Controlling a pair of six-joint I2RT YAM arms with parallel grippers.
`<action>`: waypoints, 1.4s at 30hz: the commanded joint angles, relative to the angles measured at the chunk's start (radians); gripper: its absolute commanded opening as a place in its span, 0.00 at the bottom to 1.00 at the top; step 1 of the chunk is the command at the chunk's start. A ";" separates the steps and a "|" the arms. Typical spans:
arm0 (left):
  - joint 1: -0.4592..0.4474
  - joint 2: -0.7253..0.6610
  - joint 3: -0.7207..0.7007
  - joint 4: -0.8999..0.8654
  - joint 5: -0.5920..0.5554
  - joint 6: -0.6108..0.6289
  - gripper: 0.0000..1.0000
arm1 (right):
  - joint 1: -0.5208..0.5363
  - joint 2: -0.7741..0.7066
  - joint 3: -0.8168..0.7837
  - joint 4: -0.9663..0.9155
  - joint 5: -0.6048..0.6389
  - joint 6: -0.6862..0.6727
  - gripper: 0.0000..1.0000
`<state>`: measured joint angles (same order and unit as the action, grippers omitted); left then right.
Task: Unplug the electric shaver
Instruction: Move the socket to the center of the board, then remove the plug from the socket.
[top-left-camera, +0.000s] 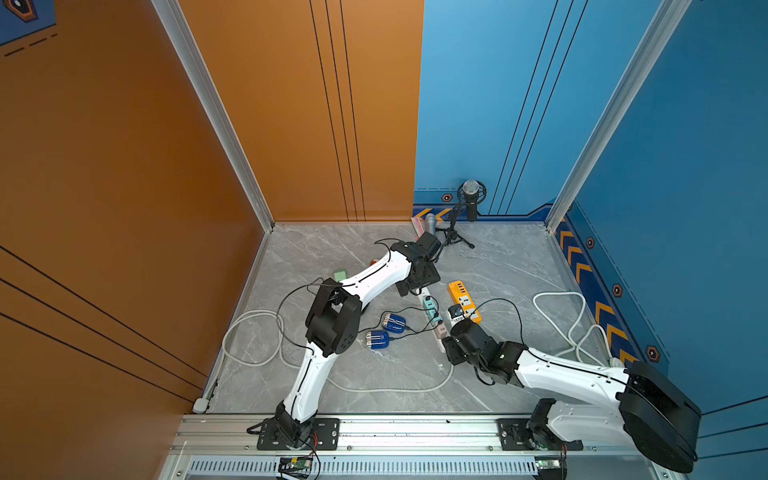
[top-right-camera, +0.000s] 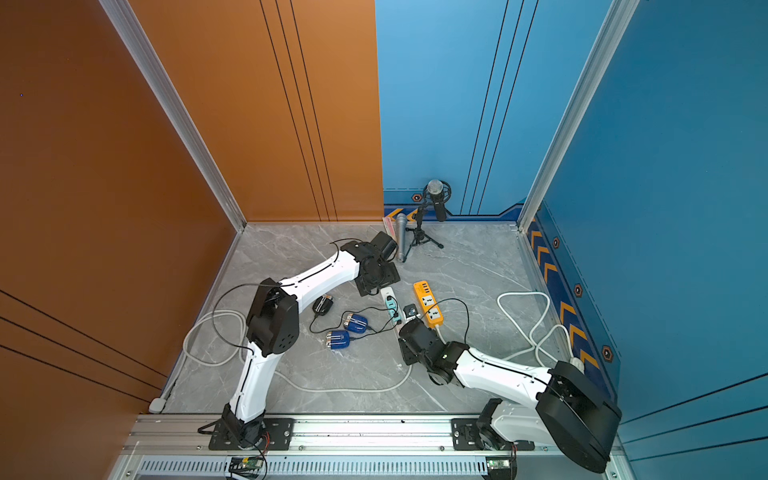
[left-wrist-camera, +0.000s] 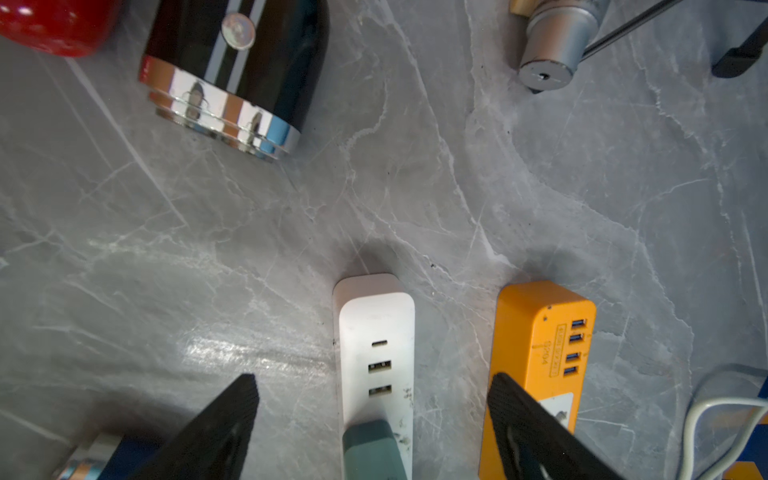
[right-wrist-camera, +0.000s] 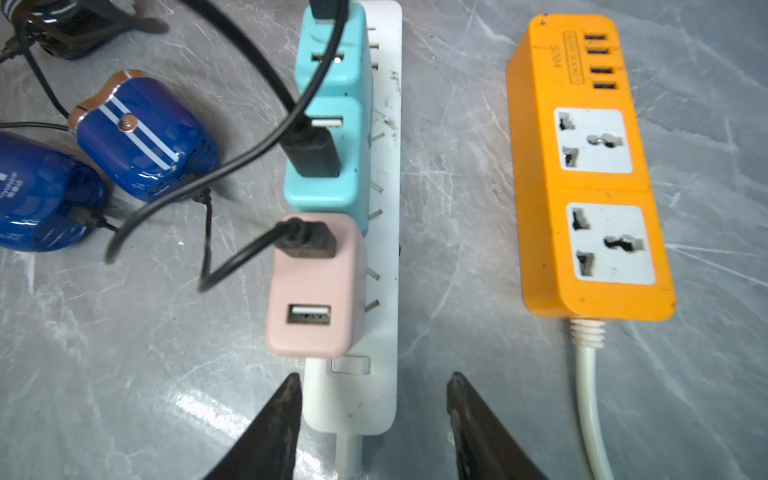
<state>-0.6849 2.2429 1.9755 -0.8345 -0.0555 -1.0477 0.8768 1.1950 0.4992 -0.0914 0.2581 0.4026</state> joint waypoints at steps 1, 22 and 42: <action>-0.008 0.058 0.049 -0.026 0.023 -0.041 0.88 | -0.003 -0.088 -0.033 -0.055 0.001 -0.031 0.59; 0.058 0.192 0.151 -0.086 0.183 -0.086 0.58 | -0.039 -0.412 -0.120 -0.195 0.004 -0.015 0.65; 0.045 0.205 0.147 -0.098 0.242 -0.122 0.35 | 0.019 -0.267 -0.107 0.000 0.002 -0.108 0.63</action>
<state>-0.6331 2.4359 2.1414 -0.8951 0.1360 -1.1286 0.8806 0.9104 0.3763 -0.1627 0.2577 0.3462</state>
